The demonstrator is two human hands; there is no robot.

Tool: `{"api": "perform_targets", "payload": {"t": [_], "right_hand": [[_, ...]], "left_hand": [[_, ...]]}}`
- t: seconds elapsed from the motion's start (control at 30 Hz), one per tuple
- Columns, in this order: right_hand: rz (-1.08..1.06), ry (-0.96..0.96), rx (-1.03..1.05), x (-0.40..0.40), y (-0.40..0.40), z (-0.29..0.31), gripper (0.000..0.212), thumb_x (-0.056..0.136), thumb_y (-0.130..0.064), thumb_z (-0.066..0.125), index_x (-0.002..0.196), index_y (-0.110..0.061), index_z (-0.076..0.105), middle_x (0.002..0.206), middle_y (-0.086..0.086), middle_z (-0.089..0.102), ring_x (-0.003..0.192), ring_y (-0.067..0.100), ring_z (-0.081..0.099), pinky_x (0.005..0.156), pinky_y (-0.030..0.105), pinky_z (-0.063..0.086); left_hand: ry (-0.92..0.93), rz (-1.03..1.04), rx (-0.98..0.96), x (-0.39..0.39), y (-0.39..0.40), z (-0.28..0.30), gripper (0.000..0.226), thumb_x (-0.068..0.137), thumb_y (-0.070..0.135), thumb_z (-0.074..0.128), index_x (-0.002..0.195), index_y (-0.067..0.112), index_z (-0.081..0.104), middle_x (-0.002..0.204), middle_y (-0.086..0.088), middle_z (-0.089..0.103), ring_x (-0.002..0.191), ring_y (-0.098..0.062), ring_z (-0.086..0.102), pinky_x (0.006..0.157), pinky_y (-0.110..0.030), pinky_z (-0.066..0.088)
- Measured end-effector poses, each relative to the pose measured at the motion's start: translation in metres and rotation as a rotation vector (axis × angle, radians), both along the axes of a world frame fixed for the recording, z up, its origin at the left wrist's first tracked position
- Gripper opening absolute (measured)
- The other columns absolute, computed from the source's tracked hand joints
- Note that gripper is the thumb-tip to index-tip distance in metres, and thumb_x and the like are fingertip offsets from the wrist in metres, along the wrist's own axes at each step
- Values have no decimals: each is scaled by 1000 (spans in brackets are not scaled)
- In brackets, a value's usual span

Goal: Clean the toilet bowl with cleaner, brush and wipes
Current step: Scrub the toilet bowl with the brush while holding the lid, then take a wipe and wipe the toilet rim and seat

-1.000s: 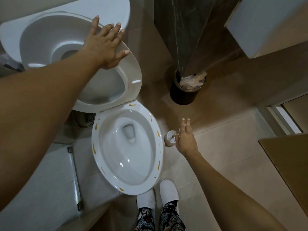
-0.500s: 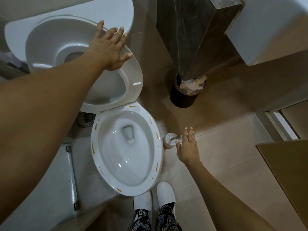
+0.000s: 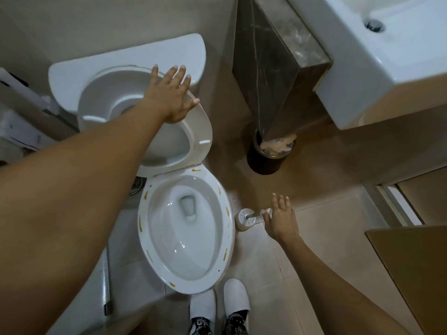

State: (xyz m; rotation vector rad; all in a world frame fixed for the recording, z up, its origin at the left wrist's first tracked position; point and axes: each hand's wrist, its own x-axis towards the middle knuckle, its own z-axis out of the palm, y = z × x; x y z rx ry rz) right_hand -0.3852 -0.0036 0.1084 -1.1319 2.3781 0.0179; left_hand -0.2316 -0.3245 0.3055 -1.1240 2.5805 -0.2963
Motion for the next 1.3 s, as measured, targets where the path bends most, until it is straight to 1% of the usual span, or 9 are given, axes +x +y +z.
{"api": "perform_targets", "payload": {"t": [0.17, 0.3, 0.4, 0.53, 0.67, 0.8, 0.97, 1.1, 1.3], "right_hand": [[77, -25, 26, -11, -35, 60, 66, 100, -45, 34, 154, -13, 11, 160, 14, 6, 148, 30, 2, 118, 44, 15], [141, -34, 41, -17, -75, 117, 66, 100, -47, 33, 153, -14, 12, 159, 15, 10, 147, 32, 6, 117, 47, 17], [192, 1, -6, -15, -103, 165, 64, 100, -47, 32, 152, -13, 16, 158, 16, 13, 147, 32, 7, 118, 47, 17], [257, 39, -82, -1, -133, 227, 65, 101, -47, 32, 154, -15, 12, 160, 14, 9, 148, 31, 4, 117, 47, 15], [342, 63, -163, 25, -154, 269, 64, 101, -46, 34, 154, -17, 13, 160, 13, 8, 148, 30, 3, 117, 48, 13], [454, 52, -195, 62, -166, 289, 63, 101, -44, 35, 153, -16, 14, 160, 14, 9, 148, 31, 5, 117, 49, 16], [607, 18, -185, 126, -156, 289, 61, 99, -43, 38, 149, -12, 24, 153, 17, 23, 143, 33, 18, 112, 50, 27], [738, -21, -152, 191, -146, 286, 63, 100, -41, 37, 152, -10, 18, 156, 20, 17, 145, 34, 11, 116, 47, 20], [927, -41, -174, 292, -119, 295, 62, 101, -42, 35, 151, -10, 18, 156, 19, 17, 145, 34, 13, 115, 46, 22]], "left_hand": [[70, 87, 41, 11, 13, 33, 70, 98, 54, 14, 153, 12, 1, 160, -8, -6, 147, -24, -5, 115, -51, -5], [125, 191, 93, 24, 24, 65, 69, 99, 54, 15, 152, 13, -2, 159, -8, -9, 147, -23, -7, 115, -50, -4], [168, 253, 126, 36, 38, 90, 68, 100, 52, 15, 152, 14, -4, 159, -7, -12, 147, -22, -9, 115, -50, -6], [228, 314, 138, 62, 58, 118, 67, 100, 51, 15, 152, 13, -5, 159, -7, -12, 147, -22, -10, 115, -49, -5], [305, 431, 175, 101, 83, 132, 68, 100, 52, 17, 152, 14, -5, 159, -6, -13, 147, -21, -10, 115, -49, -6], [352, 578, 202, 152, 119, 136, 69, 100, 51, 19, 152, 13, -5, 159, -6, -13, 147, -21, -10, 115, -50, -5], [409, 775, 199, 230, 177, 126, 68, 100, 51, 19, 152, 14, -4, 159, -6, -13, 146, -20, -10, 115, -49, -7], [431, 930, 219, 292, 230, 115, 69, 100, 51, 21, 153, 14, -2, 159, -6, -11, 147, -20, -9, 115, -49, -5], [461, 1110, 201, 370, 318, 109, 69, 101, 49, 19, 152, 10, -6, 159, -7, -13, 147, -20, -9, 118, -45, -4]]}}
